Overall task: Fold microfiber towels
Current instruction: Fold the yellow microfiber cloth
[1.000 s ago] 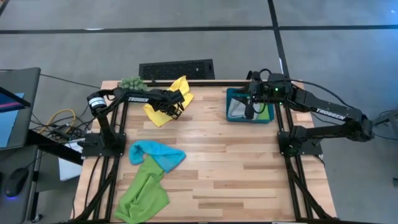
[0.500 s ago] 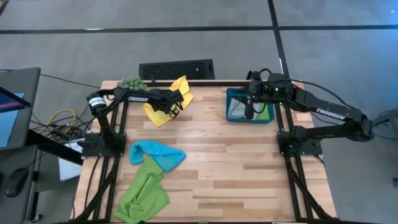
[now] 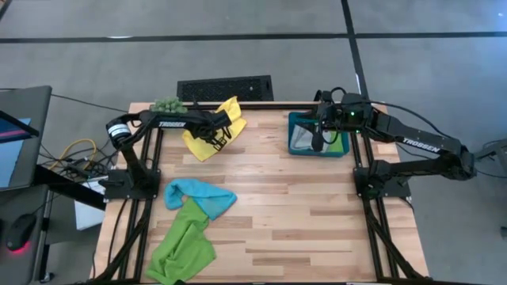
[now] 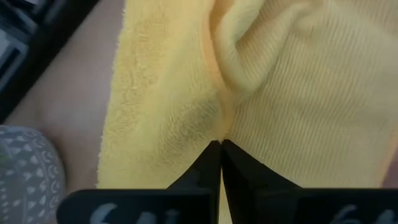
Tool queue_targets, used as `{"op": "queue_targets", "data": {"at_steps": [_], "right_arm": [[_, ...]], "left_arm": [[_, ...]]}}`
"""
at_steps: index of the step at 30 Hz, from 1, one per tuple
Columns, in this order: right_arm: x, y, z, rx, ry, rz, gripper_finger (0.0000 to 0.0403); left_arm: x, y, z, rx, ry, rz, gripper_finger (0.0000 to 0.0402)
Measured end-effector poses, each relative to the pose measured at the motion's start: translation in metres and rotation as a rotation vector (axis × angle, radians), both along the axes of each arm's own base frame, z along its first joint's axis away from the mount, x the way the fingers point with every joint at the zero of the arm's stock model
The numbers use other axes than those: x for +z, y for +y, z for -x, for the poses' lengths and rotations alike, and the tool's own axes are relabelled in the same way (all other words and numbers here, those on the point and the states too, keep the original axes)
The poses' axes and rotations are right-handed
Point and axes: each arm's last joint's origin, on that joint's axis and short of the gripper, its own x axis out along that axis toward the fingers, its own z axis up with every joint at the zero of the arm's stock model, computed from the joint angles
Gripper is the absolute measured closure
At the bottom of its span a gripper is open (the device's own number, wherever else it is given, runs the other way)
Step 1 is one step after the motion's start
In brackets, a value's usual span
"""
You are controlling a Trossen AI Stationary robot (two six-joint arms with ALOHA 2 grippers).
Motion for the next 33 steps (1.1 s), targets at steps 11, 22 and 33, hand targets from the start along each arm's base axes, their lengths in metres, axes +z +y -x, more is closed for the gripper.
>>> {"op": "queue_targets", "data": {"at_steps": [11,22,33], "right_arm": [[-0.0001,0.0000,0.0000,0.003,0.003,0.008,0.0272],[-0.0001,0.0000,0.0000,0.003,0.003,0.008,0.0272],[-0.0001,0.0000,0.0000,0.003,0.003,0.008,0.0272]], "left_arm": [[0.0042,-0.0008,0.0005,0.016,-0.046,0.033,0.0401],[0.0050,0.0018,0.0006,0.009,-0.025,-0.017,0.0335],[0.0047,0.0027,-0.0008,0.062,-0.066,-0.033,0.0237]]}}
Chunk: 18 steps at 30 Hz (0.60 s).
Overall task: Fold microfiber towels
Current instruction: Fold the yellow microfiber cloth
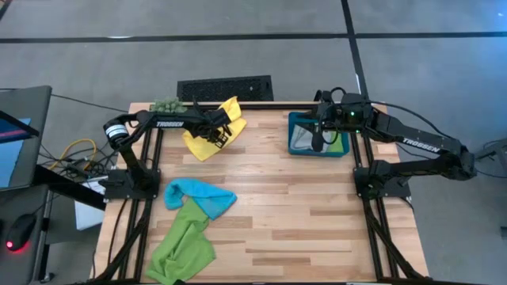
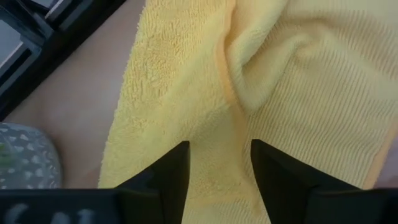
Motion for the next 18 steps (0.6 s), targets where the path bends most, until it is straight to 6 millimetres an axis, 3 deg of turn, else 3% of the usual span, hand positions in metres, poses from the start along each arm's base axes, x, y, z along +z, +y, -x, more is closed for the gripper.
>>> {"op": "queue_targets", "data": {"at_steps": [7,18], "right_arm": [[0.000,0.000,0.000,0.000,0.000,0.000,0.0272],[0.000,0.000,0.000,0.000,0.000,0.000,0.0272]], "left_arm": [[-0.015,-0.003,0.006,-0.012,0.000,-0.023,0.0233],[-0.015,0.000,0.010,0.017,0.053,-0.074,0.0247]]}}
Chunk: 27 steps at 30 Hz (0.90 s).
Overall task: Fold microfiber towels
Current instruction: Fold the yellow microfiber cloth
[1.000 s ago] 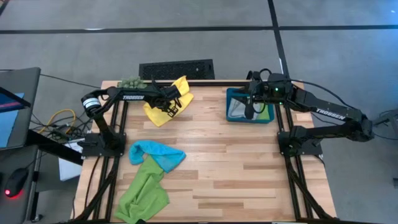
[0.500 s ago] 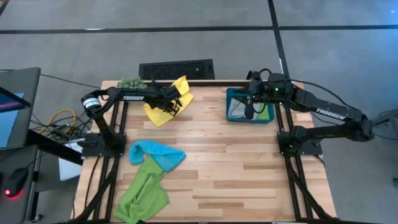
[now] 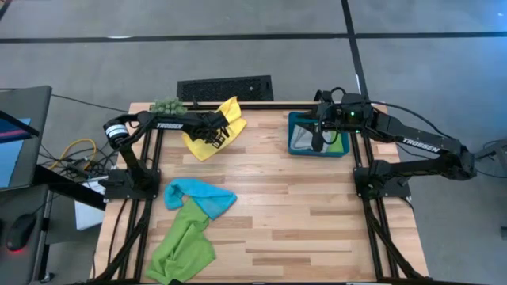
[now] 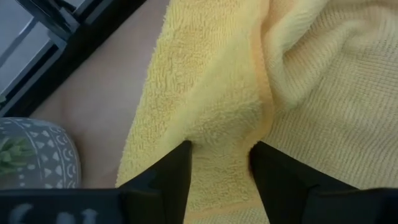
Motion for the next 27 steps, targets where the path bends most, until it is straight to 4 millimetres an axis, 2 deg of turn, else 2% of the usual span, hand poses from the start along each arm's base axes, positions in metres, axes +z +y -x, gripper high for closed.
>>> {"op": "queue_targets", "data": {"at_steps": [11,21,24,27], "right_arm": [[0.000,0.000,0.000,0.000,0.000,0.000,0.0272],[0.000,0.000,0.000,0.000,0.000,0.000,0.0272],[0.000,0.000,0.000,0.001,0.000,0.001,0.0272],[0.000,0.000,0.000,0.001,0.000,0.001,0.0272]], "left_arm": [[-0.001,0.004,0.002,-0.062,-0.035,0.096,0.0394],[0.001,0.004,0.001,-0.093,-0.025,0.118,0.0401],[0.010,0.004,-0.001,-0.105,-0.042,0.163,0.0401],[0.029,0.004,-0.004,-0.115,-0.063,0.162,0.0401]]}}
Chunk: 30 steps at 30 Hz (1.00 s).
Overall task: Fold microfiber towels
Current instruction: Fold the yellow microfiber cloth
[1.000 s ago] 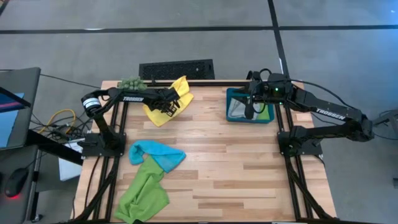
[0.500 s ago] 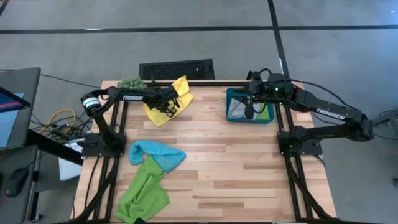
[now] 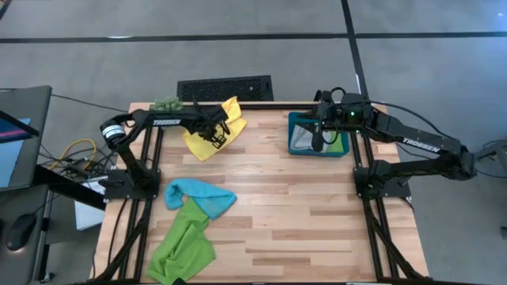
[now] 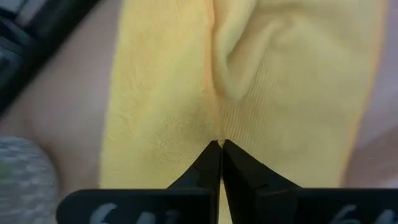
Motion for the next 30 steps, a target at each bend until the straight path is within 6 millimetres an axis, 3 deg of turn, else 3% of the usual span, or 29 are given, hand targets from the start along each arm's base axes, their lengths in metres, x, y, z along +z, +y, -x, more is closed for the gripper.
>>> {"op": "queue_targets", "data": {"at_steps": [12,19,24,30], "right_arm": [[0.000,0.000,0.000,0.000,0.000,-0.001,0.0272],[-0.004,-0.002,-0.005,0.000,0.017,-0.008,0.0272],[-0.014,-0.008,-0.020,0.009,0.050,0.006,0.0272],[-0.022,-0.018,-0.043,0.023,0.018,0.063,0.0258]], "left_arm": [[0.114,-0.009,0.001,-0.070,-0.067,-0.126,0.0401],[0.172,-0.024,-0.004,-0.236,-0.048,-0.182,0.0401],[0.199,-0.039,-0.006,-0.332,-0.060,-0.210,0.0401],[0.206,-0.055,-0.012,-0.413,-0.093,-0.179,0.0401]]}}
